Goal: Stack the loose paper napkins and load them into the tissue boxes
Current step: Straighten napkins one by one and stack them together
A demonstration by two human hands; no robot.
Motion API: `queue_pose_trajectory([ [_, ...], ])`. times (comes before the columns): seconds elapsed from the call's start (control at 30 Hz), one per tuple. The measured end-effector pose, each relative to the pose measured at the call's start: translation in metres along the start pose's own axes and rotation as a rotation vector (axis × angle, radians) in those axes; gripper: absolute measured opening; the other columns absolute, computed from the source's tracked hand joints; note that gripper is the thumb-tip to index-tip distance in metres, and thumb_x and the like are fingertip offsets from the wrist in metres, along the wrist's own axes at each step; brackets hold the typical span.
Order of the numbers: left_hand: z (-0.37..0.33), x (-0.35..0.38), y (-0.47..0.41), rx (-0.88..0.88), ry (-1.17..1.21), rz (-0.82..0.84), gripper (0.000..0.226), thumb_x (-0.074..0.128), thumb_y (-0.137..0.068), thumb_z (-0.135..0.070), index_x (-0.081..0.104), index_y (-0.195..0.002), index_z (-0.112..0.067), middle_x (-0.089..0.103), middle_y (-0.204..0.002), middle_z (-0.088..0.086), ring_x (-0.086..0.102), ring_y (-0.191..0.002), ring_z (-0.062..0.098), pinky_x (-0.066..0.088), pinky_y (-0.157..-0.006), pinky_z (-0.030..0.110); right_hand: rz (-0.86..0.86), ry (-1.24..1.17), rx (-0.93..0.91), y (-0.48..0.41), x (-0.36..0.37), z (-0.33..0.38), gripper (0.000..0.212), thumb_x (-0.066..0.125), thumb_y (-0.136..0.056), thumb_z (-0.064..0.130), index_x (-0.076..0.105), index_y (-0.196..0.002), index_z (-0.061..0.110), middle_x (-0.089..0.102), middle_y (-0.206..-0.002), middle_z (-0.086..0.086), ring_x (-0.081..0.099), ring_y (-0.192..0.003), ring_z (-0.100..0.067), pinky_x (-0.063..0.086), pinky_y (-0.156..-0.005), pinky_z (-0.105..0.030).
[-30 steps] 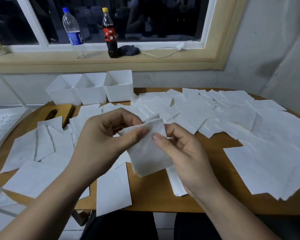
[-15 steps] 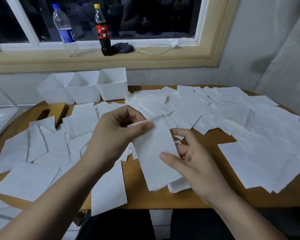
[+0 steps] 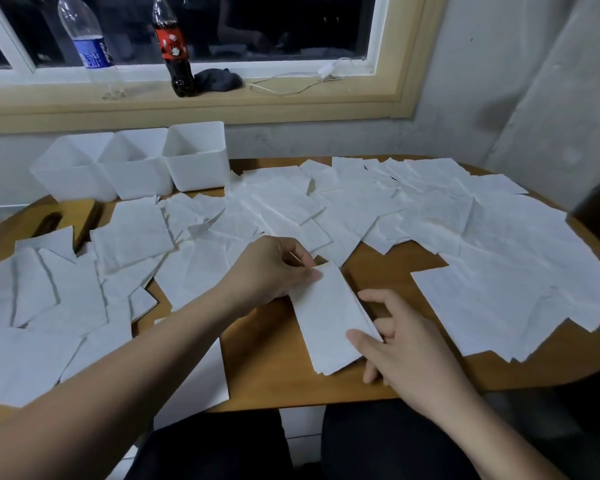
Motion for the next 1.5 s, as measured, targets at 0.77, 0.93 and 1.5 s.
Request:
queue_pose_trajectory([
  [0.77, 0.046, -0.074, 0.111, 0.216, -0.437, -0.279, 0.017, 0.082, -0.089, -0.045, 0.070, -0.100, -0.041, 0.070, -0.096, -0.024, 0.066, -0.100, 0.001, 0.049, -0.072, 0.016, 0.049, 0.450, -0.763, 0.018, 0.060, 0.034, 0.028, 0.060, -0.105, 0.043, 0.066, -0.129, 0.031, 0.056, -0.125, 0.019, 0.052, -0.116, -0.003, 0.044, -0.100, -0.025],
  [0.93, 0.086, -0.089, 0.148, 0.132, -0.467, -0.334, 0.024, 0.089, -0.085, -0.037, 0.070, -0.099, -0.042, 0.067, -0.095, -0.027, 0.065, -0.093, -0.003, 0.048, -0.072, 0.020, 0.200, 0.464, -0.905, 0.015, 0.110, 0.052, 0.038, 0.062, -0.101, 0.048, 0.064, -0.134, 0.028, 0.057, -0.138, 0.016, 0.050, -0.131, -0.007, 0.038, -0.111, -0.026],
  [1.5, 0.085, -0.075, 0.108, 0.284, -0.493, -0.273, 0.014, 0.080, -0.095, -0.036, 0.073, -0.107, -0.038, 0.065, -0.104, -0.023, 0.063, -0.099, 0.002, 0.052, -0.077, 0.025, 0.140, 0.305, -0.990, 0.019, 0.100, 0.067, 0.007, 0.069, -0.099, 0.021, 0.072, -0.105, 0.020, 0.061, -0.101, 0.010, 0.055, -0.095, -0.011, 0.045, -0.083, -0.031],
])
Point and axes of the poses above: each hand's wrist, its own y-axis away from the middle knuckle, its own x-axis out of the palm, z = x × y, the point moved 2 cm from there along -y, towards the middle knuckle
